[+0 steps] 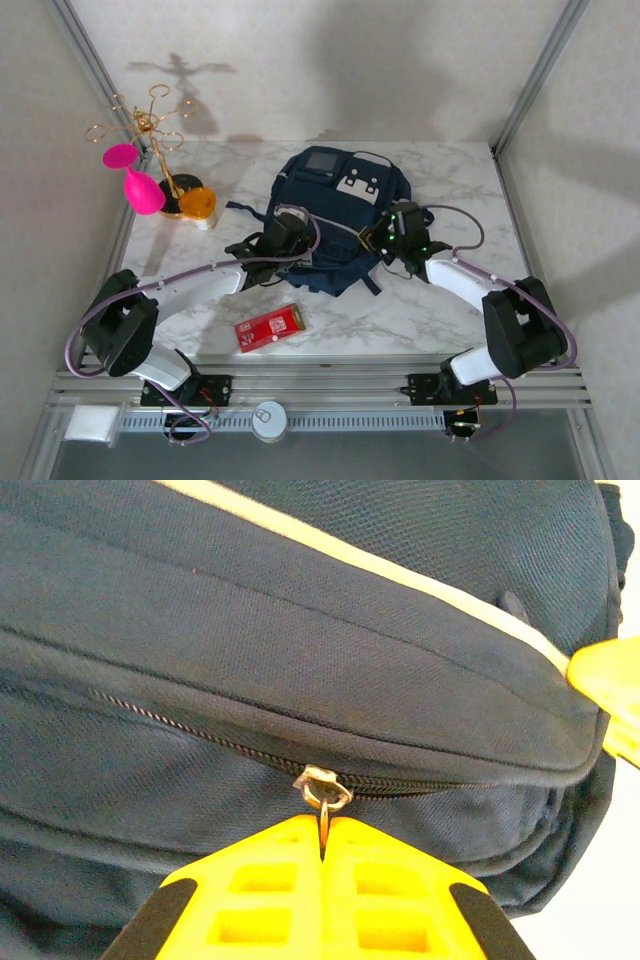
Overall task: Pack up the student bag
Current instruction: Unzip the student bag at the center of the table.
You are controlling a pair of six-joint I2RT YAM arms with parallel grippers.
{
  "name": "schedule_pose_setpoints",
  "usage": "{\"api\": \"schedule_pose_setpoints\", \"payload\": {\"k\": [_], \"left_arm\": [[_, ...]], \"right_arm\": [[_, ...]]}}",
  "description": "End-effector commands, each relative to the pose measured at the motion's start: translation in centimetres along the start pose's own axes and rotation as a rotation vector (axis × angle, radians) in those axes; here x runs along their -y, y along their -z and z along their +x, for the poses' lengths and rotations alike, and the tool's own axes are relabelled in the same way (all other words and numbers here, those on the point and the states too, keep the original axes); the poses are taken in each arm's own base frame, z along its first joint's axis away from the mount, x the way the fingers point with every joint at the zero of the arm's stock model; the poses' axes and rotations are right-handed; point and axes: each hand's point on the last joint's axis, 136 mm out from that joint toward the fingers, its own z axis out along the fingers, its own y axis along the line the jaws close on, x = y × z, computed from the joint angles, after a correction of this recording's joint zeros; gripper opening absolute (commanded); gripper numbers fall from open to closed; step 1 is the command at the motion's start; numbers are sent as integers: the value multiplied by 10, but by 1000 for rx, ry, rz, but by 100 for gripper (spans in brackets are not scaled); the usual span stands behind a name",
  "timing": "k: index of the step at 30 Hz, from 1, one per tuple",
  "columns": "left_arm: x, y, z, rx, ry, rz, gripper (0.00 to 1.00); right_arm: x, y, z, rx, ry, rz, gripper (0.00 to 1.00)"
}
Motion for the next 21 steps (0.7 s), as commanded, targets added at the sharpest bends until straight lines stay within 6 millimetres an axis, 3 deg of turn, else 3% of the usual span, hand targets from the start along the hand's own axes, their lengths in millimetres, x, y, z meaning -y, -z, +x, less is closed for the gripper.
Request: {"api": "schedule_pose_setpoints", "payload": {"k": [1,4,6,12,14,18,21], "left_arm": [[-24,5,12,-78,-44,-111,0],[-37,1,17,-114,-85,-163,0],[-42,-6,14,-113,-127,-180,0],[-67,-23,-20,-64,-213,-275,0],[-72,-23,-35,-22,-215,-269,0],[-82,-34,-60,11,-192,-247,0],[-84,-44,-68,1,-193,-253,0]], "right_arm": [[-6,23,-61,122,184,-27,0],[-2,35,-95,94,277,-21,0],[1,32,-112,61,306,-11,0],[7,23,-144,87,370,54,0],[4,21,-145,88,375,47,0],[-2,11,-128,37,352,-26,0],[-4,7,-123,37,324,-55,0]]}}
